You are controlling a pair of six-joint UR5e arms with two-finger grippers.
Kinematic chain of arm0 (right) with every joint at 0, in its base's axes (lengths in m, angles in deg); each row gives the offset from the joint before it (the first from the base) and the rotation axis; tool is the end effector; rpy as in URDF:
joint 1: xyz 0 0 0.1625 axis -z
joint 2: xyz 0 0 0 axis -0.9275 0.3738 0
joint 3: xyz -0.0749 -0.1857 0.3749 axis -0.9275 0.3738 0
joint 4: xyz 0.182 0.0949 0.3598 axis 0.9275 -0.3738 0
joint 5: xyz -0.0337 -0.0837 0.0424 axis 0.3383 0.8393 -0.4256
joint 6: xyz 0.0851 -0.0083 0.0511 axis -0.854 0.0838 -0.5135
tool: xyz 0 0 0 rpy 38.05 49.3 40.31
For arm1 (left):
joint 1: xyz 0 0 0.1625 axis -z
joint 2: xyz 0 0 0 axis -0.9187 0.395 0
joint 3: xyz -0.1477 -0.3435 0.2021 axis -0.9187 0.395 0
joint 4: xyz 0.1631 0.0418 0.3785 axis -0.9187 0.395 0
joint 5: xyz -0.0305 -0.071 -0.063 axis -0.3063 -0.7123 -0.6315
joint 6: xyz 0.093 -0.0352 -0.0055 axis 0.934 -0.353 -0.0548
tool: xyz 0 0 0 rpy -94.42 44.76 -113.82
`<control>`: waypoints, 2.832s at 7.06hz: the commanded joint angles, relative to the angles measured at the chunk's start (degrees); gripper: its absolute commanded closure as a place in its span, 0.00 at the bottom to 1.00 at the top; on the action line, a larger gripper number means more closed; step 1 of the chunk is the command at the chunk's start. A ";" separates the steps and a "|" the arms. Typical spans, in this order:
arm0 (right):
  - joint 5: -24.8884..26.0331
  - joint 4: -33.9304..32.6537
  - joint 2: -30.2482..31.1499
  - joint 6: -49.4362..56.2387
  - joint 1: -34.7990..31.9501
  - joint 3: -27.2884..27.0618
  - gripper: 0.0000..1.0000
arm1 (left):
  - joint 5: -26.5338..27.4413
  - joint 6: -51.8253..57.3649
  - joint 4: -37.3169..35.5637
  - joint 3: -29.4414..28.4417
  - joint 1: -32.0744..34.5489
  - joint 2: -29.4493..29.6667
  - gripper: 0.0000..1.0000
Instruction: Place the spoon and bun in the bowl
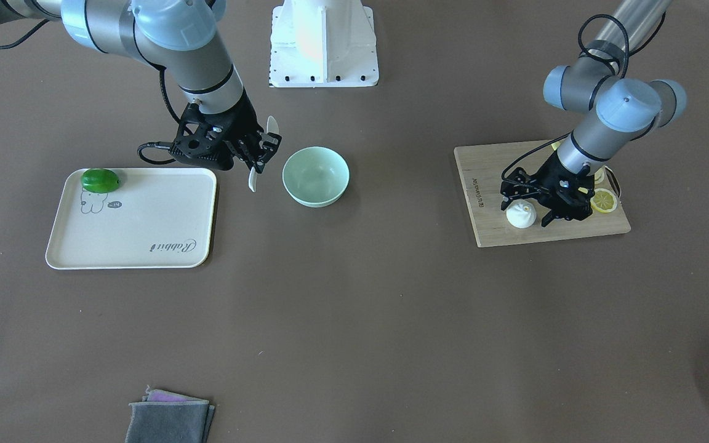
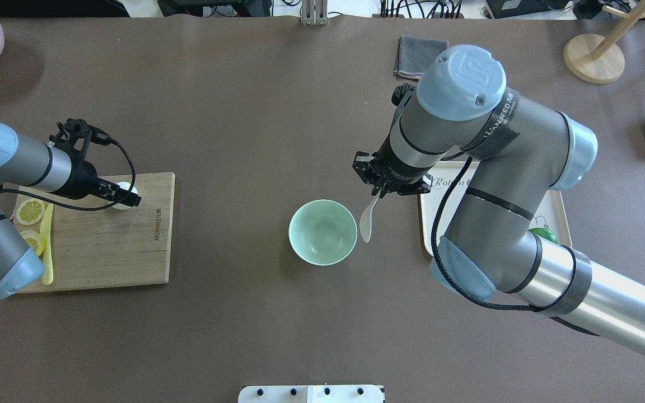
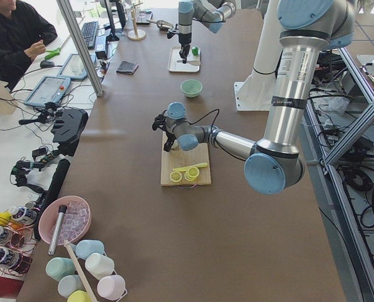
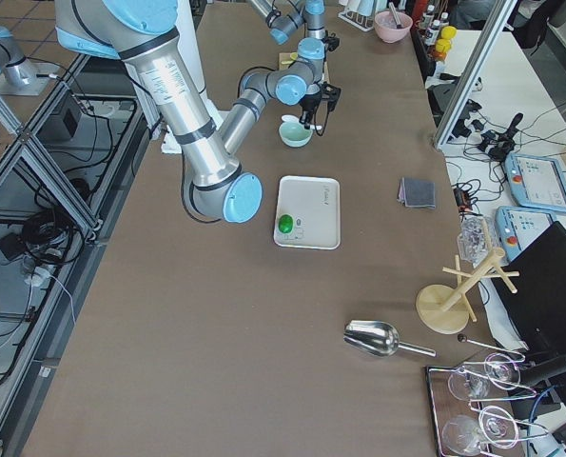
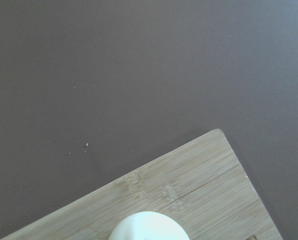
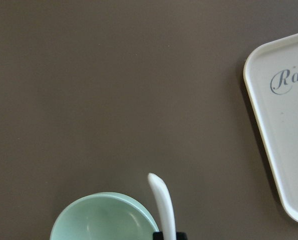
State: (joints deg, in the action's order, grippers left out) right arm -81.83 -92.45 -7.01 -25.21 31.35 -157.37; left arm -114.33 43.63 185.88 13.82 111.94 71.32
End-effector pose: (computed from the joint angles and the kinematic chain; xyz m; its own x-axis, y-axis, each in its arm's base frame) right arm -0.4478 -0.4448 0.1942 0.5794 0.2933 0.7604 -0.2053 0.9554 -0.2121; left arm 0.3533 -0.4779 0.4867 0.5575 0.3844 -0.7358 -0.0940 0.9099 0.4041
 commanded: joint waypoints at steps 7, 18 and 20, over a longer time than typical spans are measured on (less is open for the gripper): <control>5.90 0.84 -7.23 0.69 4.53 7.52 1.00 | -5.02 -9.94 -9.17 6.66 2.16 9.35 1.00; -4.07 12.80 6.25 13.21 -6.06 3.62 0.00 | -0.57 -27.78 -15.77 6.93 -5.45 23.94 1.00; -4.97 12.80 12.68 24.55 -9.86 1.93 0.00 | 6.38 -31.57 -15.77 5.97 -12.75 27.37 1.00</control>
State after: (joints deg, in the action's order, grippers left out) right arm -85.84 -79.65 1.89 -7.29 23.93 -154.39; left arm -111.95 14.21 170.14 20.43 103.26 96.60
